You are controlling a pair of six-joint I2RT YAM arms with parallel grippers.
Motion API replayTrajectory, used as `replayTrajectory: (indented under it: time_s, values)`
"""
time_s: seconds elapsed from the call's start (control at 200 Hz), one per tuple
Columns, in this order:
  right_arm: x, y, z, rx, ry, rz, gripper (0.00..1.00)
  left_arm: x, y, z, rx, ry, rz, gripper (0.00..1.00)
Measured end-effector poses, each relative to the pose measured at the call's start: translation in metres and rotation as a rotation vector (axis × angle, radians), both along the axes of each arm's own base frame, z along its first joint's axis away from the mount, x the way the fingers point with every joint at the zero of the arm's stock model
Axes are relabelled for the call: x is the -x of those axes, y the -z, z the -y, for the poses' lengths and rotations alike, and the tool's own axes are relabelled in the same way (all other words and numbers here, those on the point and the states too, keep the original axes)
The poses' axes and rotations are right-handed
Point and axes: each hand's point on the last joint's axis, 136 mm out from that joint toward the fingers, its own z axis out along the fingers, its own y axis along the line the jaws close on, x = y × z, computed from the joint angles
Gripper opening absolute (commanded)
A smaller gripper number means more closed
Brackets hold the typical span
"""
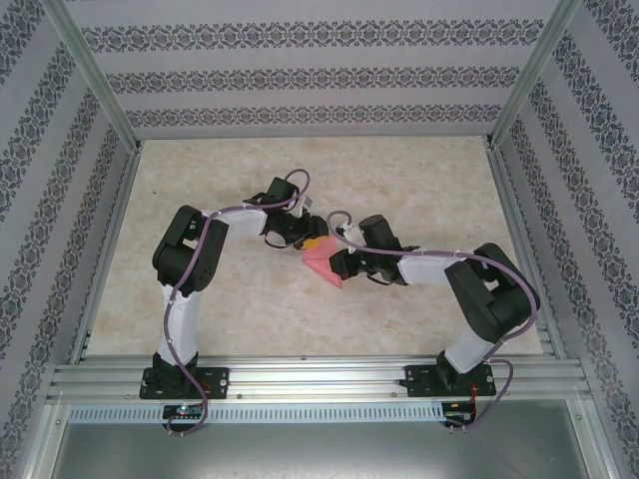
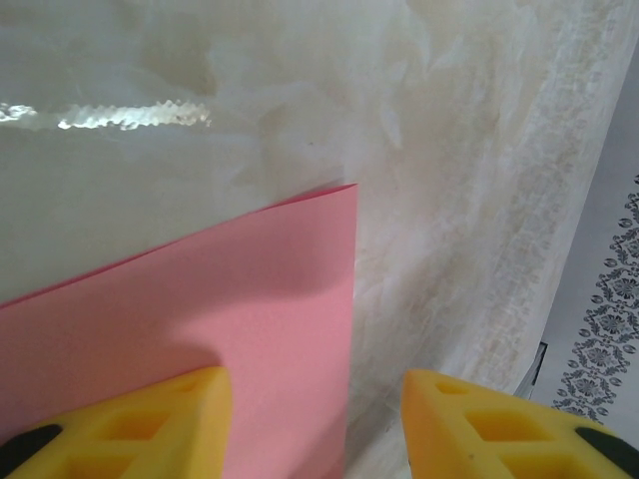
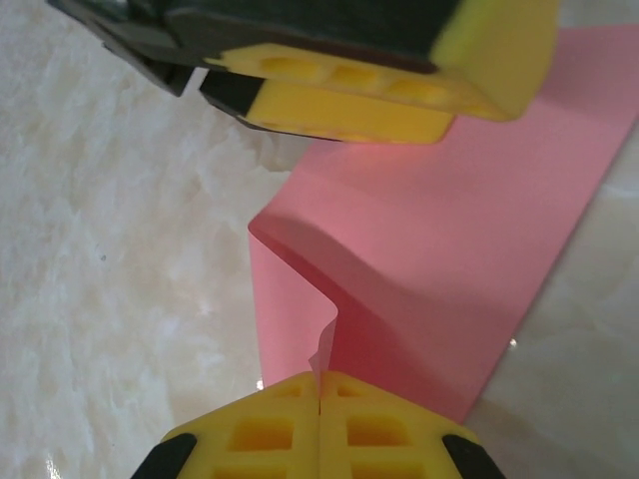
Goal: Fold a paper plane with a square sheet of paper (fold left side to right side)
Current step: Third fold the triangle at the center of the table.
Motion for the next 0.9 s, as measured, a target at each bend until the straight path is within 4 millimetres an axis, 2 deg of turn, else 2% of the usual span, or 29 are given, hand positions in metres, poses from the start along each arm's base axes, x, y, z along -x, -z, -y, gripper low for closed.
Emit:
replayTrajectory:
  time_s: [0.36, 0.899]
  values:
    - [0.005, 0.020, 0.002, -0.046, 0.045, -0.100, 0.00, 0.000, 0.000, 0.000, -0.001, 0.000, -0.002, 0.50]
    - [-0.001, 0.023, 0.007, -0.045, 0.072, -0.115, 0.00, 0.000, 0.000, 0.000, -0.001, 0.000, -0.002, 0.49]
